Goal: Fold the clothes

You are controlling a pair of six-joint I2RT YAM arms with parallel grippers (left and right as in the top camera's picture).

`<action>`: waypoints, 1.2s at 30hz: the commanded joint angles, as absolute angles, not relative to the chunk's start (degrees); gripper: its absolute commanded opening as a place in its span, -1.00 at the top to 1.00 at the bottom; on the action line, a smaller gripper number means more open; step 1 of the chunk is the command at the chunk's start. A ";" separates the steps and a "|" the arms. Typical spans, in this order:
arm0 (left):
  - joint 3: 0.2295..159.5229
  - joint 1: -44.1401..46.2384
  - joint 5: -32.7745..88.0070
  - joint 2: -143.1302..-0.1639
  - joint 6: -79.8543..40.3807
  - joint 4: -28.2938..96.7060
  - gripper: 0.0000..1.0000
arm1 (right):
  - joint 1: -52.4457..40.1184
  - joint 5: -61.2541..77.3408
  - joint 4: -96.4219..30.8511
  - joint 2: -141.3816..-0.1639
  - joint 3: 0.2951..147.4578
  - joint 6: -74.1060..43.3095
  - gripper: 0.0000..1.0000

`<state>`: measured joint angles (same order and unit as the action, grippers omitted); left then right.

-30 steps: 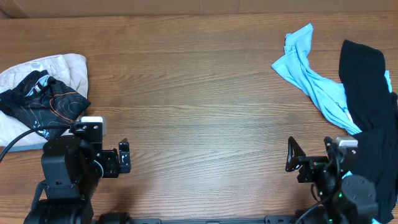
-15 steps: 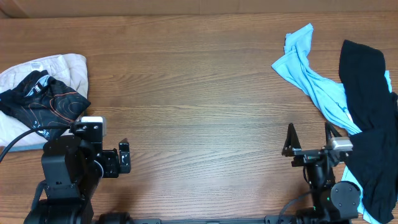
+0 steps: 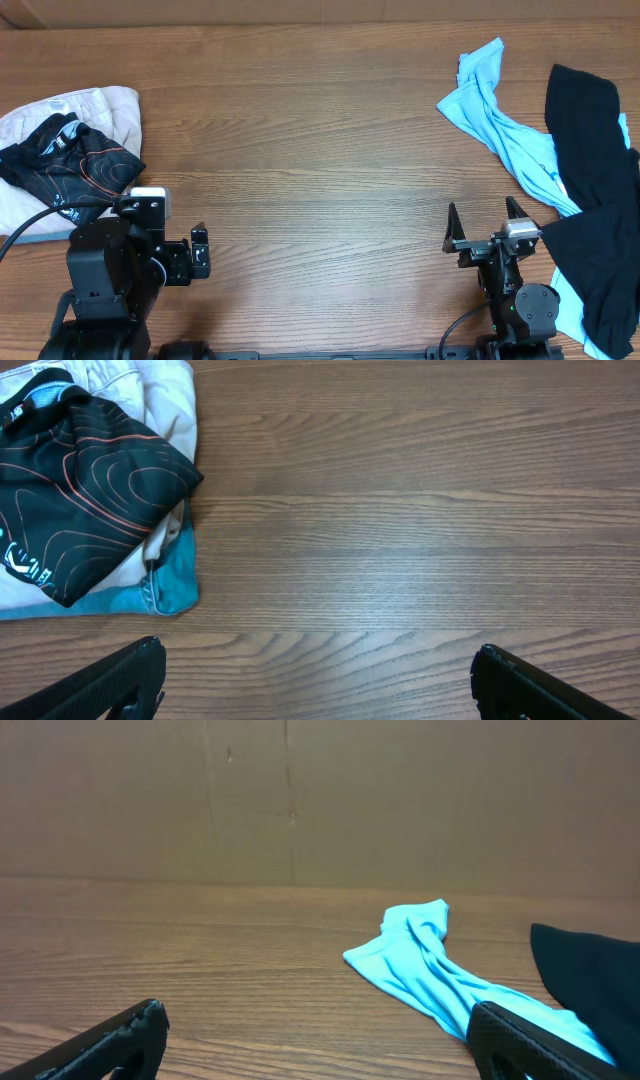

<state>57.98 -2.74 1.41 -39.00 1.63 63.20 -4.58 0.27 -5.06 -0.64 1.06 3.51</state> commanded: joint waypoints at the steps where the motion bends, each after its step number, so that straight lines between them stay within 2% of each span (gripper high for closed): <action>1: 57.52 -2.98 1.04 -38.94 0.86 63.20 -1.00 | -4.38 1.15 -4.69 -0.16 0.45 4.14 -1.00; 31: 57.36 -2.96 1.04 -38.79 0.84 63.20 -1.00 | -4.36 1.15 -4.69 -0.16 0.45 4.14 -1.00; 36: 55.68 -1.41 0.05 -34.74 1.83 63.24 -1.00 | -4.36 1.15 -4.69 -0.16 0.45 4.14 -1.00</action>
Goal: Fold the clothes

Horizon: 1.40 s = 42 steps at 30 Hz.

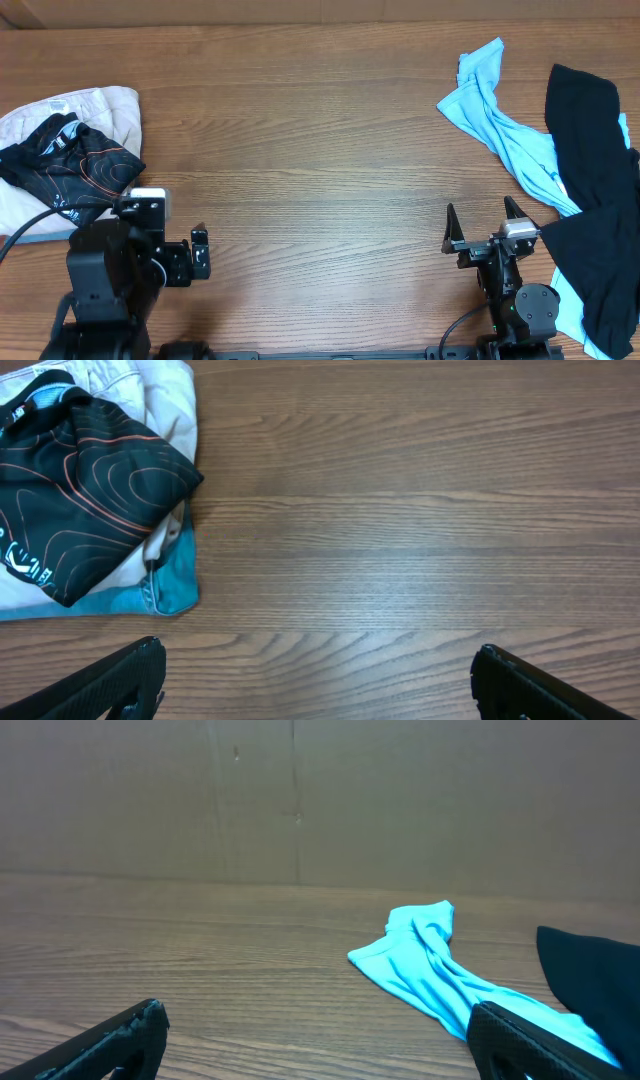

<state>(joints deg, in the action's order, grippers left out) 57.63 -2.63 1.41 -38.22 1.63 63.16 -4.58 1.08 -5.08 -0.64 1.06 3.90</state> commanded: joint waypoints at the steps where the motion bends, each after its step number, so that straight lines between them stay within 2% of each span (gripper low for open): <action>1: 54.50 -0.56 -0.51 -33.15 1.76 63.00 -1.00 | -4.36 1.15 -4.69 -0.16 0.45 4.14 -1.00; 7: 41.85 3.11 -0.84 -22.24 1.65 54.59 -1.00 | -4.36 1.15 -4.69 -0.16 0.45 4.14 -1.00; 15: 19.86 3.16 -0.43 -6.48 -4.34 32.71 -1.00 | -4.36 1.15 -4.69 -0.16 0.45 4.14 -1.00; 16: 15.59 3.16 -0.40 -3.95 -4.95 26.83 -1.00 | -4.36 1.15 -4.69 -0.16 0.45 4.14 -1.00; 26: 0.08 3.14 -2.46 -0.19 -1.28 -4.84 -1.00 | -4.38 1.15 -4.69 -0.16 0.45 4.14 -1.00; 32: 0.25 3.14 -1.91 -0.19 -1.28 3.77 -1.00 | -4.36 1.15 -4.69 -0.16 0.45 4.14 -1.00; 42: 0.27 3.14 -1.87 -0.25 -1.28 4.23 -1.00 | -4.36 1.15 -4.69 -0.16 0.45 4.14 -1.00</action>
